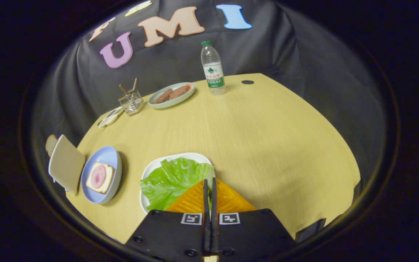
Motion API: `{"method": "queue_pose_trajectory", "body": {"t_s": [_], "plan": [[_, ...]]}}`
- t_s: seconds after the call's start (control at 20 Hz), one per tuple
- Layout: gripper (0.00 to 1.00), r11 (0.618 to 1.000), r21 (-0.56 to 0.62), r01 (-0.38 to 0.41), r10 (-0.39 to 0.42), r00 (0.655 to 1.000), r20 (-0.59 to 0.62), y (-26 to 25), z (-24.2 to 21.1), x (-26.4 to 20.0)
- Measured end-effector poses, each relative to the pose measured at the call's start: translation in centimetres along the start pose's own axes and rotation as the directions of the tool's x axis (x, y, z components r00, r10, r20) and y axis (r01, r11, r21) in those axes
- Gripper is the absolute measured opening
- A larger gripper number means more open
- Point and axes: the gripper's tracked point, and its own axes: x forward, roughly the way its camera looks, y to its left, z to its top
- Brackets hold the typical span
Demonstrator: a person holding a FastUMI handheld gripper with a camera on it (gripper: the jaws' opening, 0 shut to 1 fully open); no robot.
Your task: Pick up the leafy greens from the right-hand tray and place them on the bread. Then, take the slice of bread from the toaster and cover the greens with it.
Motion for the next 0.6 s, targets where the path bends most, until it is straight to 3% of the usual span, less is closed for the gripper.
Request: {"method": "queue_pose_trajectory", "body": {"t_s": [0.35,0.6], "plan": [[0.03,0.989,0.041,-0.139,0.132,0.982,0.133,5.2,3.1,-5.3],[0.03,0.979,0.001,-0.206,0.203,0.967,0.154,10.2,3.5,-7.7]]}}
